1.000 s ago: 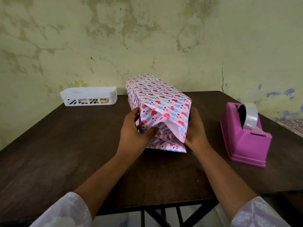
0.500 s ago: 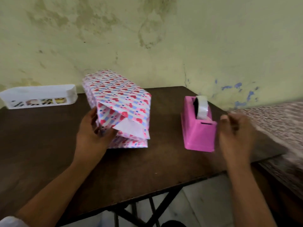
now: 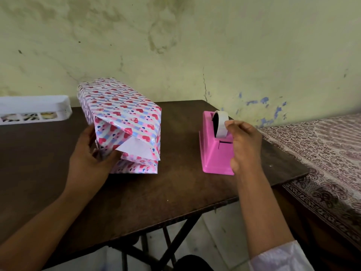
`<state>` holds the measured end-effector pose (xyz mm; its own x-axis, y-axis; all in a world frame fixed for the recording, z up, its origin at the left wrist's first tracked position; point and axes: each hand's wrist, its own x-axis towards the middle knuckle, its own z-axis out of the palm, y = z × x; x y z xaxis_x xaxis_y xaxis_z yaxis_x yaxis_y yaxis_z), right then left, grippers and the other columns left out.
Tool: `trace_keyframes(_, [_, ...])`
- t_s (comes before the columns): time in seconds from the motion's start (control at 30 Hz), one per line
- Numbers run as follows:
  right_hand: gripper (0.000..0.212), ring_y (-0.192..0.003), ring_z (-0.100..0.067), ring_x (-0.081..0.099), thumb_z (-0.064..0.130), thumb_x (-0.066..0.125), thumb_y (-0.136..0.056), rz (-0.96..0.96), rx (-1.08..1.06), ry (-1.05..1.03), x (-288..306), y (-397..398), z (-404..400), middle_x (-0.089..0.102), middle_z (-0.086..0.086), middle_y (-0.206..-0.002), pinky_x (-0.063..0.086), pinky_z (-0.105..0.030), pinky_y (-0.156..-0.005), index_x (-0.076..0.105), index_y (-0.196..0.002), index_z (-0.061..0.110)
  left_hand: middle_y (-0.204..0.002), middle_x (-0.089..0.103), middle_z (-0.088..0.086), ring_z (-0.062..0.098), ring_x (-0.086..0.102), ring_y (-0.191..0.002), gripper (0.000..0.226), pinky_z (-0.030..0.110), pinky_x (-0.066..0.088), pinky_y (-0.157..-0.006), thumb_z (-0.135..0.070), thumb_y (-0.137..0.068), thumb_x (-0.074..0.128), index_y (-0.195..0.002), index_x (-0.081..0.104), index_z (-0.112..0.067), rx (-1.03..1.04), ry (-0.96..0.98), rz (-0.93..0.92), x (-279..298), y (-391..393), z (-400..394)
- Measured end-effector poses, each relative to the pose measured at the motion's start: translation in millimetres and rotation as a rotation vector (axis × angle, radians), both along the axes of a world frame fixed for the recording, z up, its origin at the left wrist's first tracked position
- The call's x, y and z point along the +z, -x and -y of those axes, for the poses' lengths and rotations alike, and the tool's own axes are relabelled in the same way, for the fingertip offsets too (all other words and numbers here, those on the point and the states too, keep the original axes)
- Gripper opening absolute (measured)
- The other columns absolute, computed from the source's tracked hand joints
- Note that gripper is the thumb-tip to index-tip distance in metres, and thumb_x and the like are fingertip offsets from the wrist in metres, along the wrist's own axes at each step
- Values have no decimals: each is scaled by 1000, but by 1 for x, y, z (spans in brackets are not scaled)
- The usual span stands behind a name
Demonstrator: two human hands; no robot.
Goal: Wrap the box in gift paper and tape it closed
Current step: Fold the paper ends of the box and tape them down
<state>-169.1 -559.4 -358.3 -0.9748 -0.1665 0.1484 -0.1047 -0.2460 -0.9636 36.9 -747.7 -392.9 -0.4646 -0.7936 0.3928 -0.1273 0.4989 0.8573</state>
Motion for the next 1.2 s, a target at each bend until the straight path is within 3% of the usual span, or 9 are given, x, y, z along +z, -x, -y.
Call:
trace_keyframes(0.13, [16,-70,-15,59,10,72,-68,7,-91,258,-11,-6,4,56,-6,-87,46,-27,-60,57,-73,9,-146,40,-3,18,38,-132,77,42,36,-104,-24,-79,69,-145,28,-26,7,-15,12,1,-1,1])
trace_keyframes(0.2, [21,-70,-8,56,5,71,-70,-44,-137,291,-22,-11,4,48,0,-89,46,-27,-61,53,-65,11,-146,39,-3,18,37,-132,77,42,36,-104,-24,-79,69,-145,28,-26,16,-15,23,3,0,0])
trace_keyframes(0.3, [24,-72,0,53,2,69,-77,-148,-178,270,-35,-17,5,42,5,-90,48,-24,-66,52,-63,11,-146,39,-3,18,37,-133,77,42,35,-104,-25,-79,69,-145,28,-25,22,-11,30,3,1,1])
trace_keyframes(0.43, [17,-92,-25,51,17,70,-73,-218,-319,174,-45,-24,6,43,9,-90,51,-31,-75,56,-63,22,-147,38,-3,18,37,-133,79,42,35,-105,-26,-79,69,-146,27,-25,27,-10,37,1,0,2])
trace_keyframes(0.53, [18,-95,-30,55,15,70,-76,-203,-370,89,-51,-31,6,46,12,-84,52,-38,-77,60,-65,25,-146,38,-4,17,37,-132,78,41,35,-105,-26,-79,68,-146,27,-25,27,-4,31,2,0,1])
trace_keyframes(0.6, [20,-93,-24,58,14,70,-78,-156,-367,36,-52,-33,5,48,10,-85,55,-35,-75,61,-65,25,-146,38,-3,18,37,-133,77,41,34,-105,-25,-80,68,-146,28,-24,26,2,29,2,1,0])
trace_keyframes(0.73, [21,-78,-9,59,11,71,-79,-87,-318,60,-49,-34,0,51,4,-89,49,-14,-56,61,-64,22,-146,38,-3,18,37,-133,77,40,34,-105,-23,-80,68,-146,28,-24,30,6,29,2,2,0])
trace_keyframes(0.9, [24,-73,-11,62,11,73,-76,0,-268,61,-46,-33,-4,60,-16,-104,48,-18,-53,59,-60,23,-147,38,-4,18,36,-133,77,41,34,-105,-25,-80,68,-145,27,-25,31,11,30,2,2,0])
trace_keyframes(1.2, [17,-76,-9,65,21,70,-82,-45,-169,-190,-40,-30,-15,64,-11,-103,51,-23,-58,60,-68,26,-147,38,-3,19,36,-134,78,43,34,-105,-26,-80,68,-145,27,-25,12,9,34,1,1,2])
